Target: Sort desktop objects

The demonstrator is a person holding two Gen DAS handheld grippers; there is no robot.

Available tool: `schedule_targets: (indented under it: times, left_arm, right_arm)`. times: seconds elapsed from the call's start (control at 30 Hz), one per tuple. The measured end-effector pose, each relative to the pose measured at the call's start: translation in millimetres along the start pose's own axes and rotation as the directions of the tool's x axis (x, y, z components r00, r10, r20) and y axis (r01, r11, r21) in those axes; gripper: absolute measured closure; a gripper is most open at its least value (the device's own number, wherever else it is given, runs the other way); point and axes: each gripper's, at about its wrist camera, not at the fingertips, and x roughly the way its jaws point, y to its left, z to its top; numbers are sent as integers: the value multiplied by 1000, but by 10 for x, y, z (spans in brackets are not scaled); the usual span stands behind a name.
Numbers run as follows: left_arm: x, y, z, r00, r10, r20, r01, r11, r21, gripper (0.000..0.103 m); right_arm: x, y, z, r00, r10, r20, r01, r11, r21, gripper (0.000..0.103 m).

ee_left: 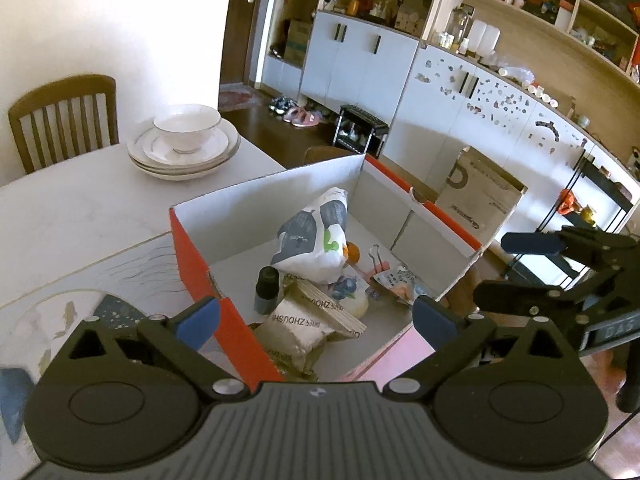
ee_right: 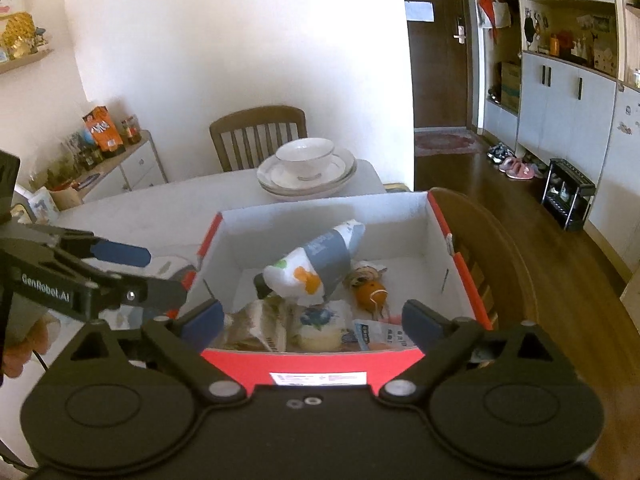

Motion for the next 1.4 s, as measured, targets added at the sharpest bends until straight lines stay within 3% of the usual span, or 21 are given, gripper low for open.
schedule_targets:
  times: [0.43, 1.03, 1.4]
  left_arm:
    - [-247, -178, -159, 997, 69, 40, -72, 994, 80, 0]
    - [-290, -228, -273, 991, 113, 72, -118, 990, 79, 0]
    - [-227, -246, -268, 992, 119, 45, -122, 990, 65, 0]
  right_arm:
    - [-169, 149, -48, 999, 5, 52, -3, 999, -36, 1]
    - [-259, 91, -85, 997, 17, 73, -18, 1000, 8, 0]
    - [-241, 68, -102, 997, 23, 73, -23, 1000, 2, 0]
